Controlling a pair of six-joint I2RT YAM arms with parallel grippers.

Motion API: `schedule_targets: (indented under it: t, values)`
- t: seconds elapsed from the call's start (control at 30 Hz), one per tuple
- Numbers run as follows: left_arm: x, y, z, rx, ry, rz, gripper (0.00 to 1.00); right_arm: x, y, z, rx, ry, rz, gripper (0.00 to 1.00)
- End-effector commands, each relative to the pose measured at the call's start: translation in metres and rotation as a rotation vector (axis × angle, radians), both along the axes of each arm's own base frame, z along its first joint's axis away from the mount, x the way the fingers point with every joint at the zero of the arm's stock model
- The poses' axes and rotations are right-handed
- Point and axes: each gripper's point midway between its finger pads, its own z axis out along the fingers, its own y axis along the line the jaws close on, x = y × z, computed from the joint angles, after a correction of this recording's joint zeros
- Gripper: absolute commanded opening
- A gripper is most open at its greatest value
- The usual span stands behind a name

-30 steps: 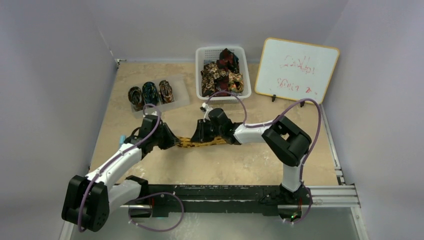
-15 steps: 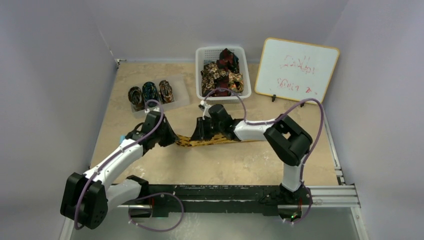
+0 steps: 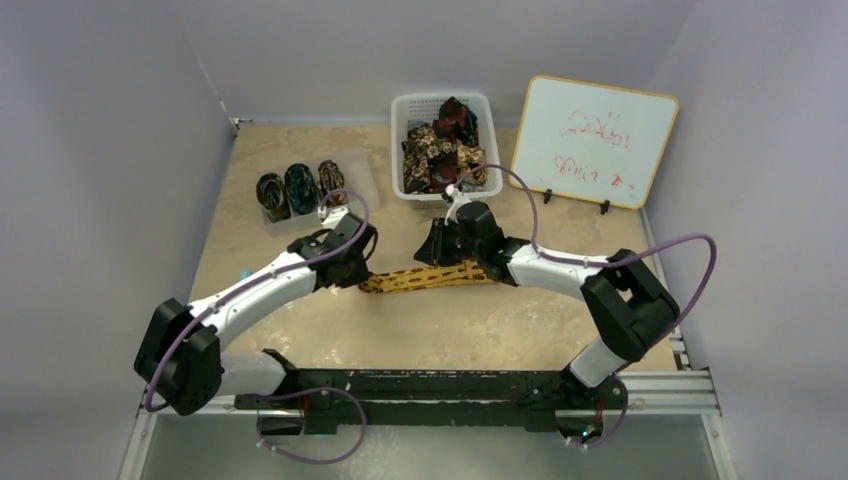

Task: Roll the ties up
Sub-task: Roll the tie at the center of the board.

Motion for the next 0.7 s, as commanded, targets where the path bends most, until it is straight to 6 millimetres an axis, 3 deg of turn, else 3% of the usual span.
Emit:
schedule_targets:
  t: [0.0, 0.3, 0.67]
  values:
    - [0.005, 0.007, 0.013, 0.119, -0.033, 0.082, 0.13, 0.008, -0.018, 0.011, -0.017, -0.047, -0.09, 0.24]
    - [0.008, -0.016, 0.01, 0.239, -0.012, 0.026, 0.14, 0.008, -0.037, -0.012, -0.012, 0.02, -0.143, 0.22]
    - [0.006, -0.034, 0.0, 0.429, 0.038, -0.035, 0.14, 0.004, -0.049, -0.015, 0.01, 0.028, -0.153, 0.22]
